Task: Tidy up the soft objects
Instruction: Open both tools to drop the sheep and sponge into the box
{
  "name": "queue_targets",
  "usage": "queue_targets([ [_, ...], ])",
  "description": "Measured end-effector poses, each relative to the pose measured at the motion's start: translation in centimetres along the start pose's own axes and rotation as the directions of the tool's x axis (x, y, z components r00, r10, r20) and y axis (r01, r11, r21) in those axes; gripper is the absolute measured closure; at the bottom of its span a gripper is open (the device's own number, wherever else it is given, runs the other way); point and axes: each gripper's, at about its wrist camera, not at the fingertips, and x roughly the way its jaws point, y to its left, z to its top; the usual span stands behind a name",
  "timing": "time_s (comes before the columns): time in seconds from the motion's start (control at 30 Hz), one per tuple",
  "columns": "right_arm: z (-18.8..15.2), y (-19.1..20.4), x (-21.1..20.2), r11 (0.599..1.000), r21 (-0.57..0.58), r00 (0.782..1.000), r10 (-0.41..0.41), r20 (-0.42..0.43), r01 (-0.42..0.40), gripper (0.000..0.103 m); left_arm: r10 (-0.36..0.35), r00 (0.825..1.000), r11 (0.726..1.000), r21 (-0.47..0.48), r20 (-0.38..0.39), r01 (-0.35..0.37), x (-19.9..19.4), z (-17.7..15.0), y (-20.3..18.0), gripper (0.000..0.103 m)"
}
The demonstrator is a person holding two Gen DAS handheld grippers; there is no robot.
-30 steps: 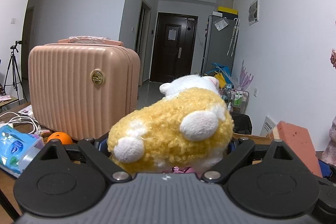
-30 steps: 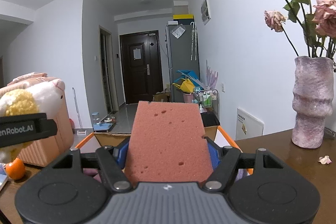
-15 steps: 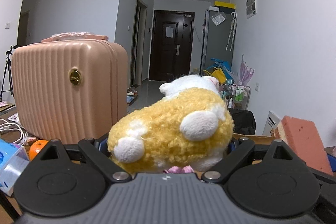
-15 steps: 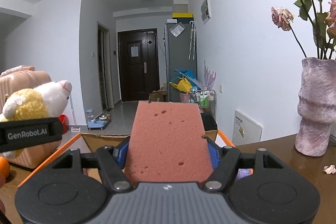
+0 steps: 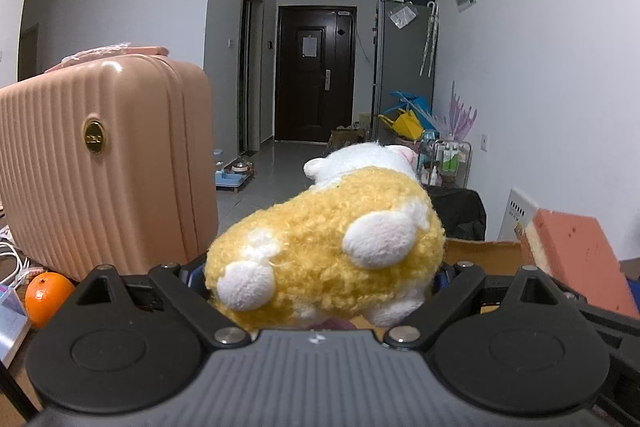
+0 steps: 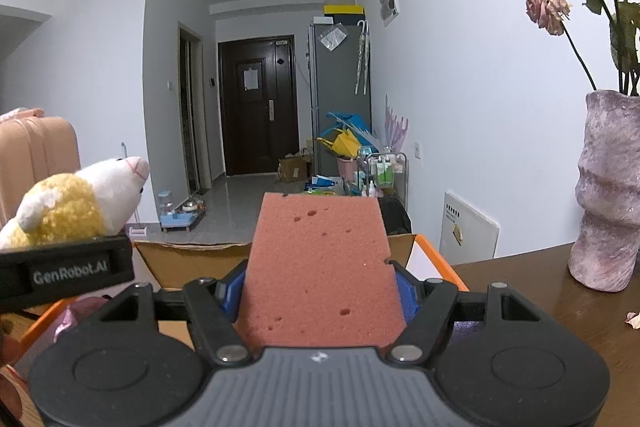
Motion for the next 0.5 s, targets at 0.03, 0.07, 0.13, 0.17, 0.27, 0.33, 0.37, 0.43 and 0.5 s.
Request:
queue_targets([
  [0.03,-0.06,0.11,0.14,1.000,-0.005,1.000,-0.003,-0.004,0.003,0.034,0.003,1.000,1.000,0.008,-0.003,-0.003,0.20,-0.11,-0.09,0.008],
  [0.07,-0.03,0.05,0.28,1.000,-0.008,1.000,-0.005,-0.007,0.005,0.034,0.003,1.000,1.000,0.014,-0.007,-0.003,0.45,-0.20,-0.20,0.008],
  [0.13,0.08,0.09,0.51,1.000,-0.013,1.000,-0.009,-0.014,0.009,0.033,0.004,1.000,1.000,0.020,-0.014,-0.004,0.79,-0.29,-0.27,0.007],
  [0.17,0.05,0.07,0.54,1.000,-0.014,1.000,-0.011,-0.018,0.011,0.033,0.006,1.000,1.000,0.020,-0.015,-0.005,0.83,-0.36,-0.25,0.005],
  [0.27,0.03,-0.09,0.83,1.000,-0.009,0.999,-0.026,-0.031,0.026,0.019,0.008,1.000,1.000,0.010,-0.021,-0.007,0.82,-0.40,-0.09,0.003],
  [0.33,0.06,-0.30,0.78,1.000,0.004,0.999,-0.030,-0.027,0.030,0.015,0.016,1.000,1.000,0.004,-0.013,-0.016,0.89,-0.14,-0.03,0.000],
  [0.37,0.10,-0.34,0.77,0.999,0.006,0.999,-0.031,-0.027,0.031,0.015,0.022,1.000,1.000,0.006,-0.007,-0.021,0.86,-0.05,-0.10,0.000],
  [0.43,0.01,-0.36,0.80,0.999,0.004,0.999,-0.042,-0.028,0.042,0.011,0.034,0.999,0.999,0.001,0.003,-0.034,0.65,0.05,-0.18,0.000],
  [0.5,-0.10,-0.33,0.84,0.999,-0.001,0.998,-0.055,-0.025,0.055,0.005,0.040,0.999,0.999,-0.004,0.006,-0.040,0.56,0.05,-0.15,0.000],
])
